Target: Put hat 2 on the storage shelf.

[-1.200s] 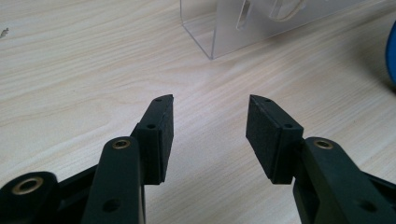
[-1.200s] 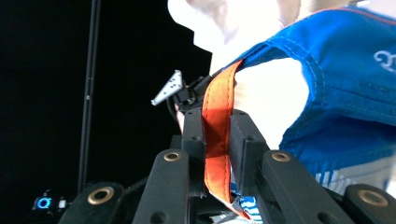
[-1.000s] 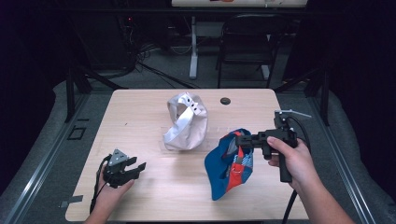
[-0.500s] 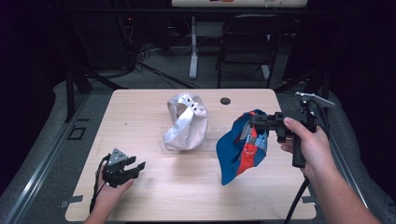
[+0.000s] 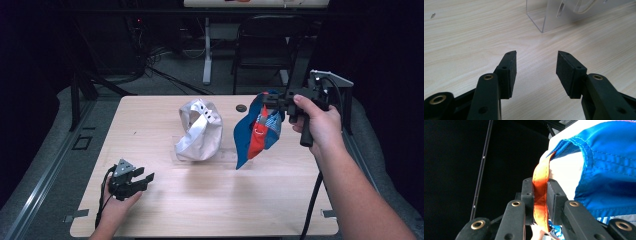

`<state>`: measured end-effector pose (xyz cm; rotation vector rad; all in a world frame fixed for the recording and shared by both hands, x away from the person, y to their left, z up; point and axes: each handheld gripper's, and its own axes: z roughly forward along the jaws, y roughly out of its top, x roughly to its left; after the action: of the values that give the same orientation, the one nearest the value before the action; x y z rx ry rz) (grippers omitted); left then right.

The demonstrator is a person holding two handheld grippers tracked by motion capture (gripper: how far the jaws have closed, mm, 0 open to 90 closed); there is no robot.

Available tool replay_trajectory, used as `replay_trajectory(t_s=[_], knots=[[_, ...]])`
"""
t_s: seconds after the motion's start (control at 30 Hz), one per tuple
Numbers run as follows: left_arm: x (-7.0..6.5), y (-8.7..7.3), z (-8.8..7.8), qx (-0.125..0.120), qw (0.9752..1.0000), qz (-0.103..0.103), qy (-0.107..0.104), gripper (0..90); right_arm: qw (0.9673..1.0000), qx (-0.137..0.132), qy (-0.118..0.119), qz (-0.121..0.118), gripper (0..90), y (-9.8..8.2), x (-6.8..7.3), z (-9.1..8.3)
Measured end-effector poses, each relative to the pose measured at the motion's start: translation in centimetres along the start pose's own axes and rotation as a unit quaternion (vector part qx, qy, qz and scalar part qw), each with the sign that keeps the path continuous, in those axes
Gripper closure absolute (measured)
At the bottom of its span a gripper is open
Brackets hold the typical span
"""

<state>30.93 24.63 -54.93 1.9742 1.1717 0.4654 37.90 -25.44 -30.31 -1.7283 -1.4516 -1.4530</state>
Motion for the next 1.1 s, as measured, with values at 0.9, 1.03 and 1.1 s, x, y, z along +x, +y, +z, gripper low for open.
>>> replay_trajectory(t_s=[0.9,1.03,1.1], knots=[[0.5,-0.6,-0.4,0.005,1.0,-0.003,0.004,51.4,0.9993,-0.008,-0.038,0.003,77.9,4.4,-1.6,2.7],[0.5,-0.6,-0.4,0.004,1.0,-0.001,0.005,51.4,0.9991,-0.005,-0.041,0.005,77.9,4.3,-1.9,3.2],[0.4,-0.6,-0.4,0.004,1.0,-0.004,0.005,51.4,0.9991,-0.007,-0.041,0.01,77.9,4.2,-2.0,3.6]])
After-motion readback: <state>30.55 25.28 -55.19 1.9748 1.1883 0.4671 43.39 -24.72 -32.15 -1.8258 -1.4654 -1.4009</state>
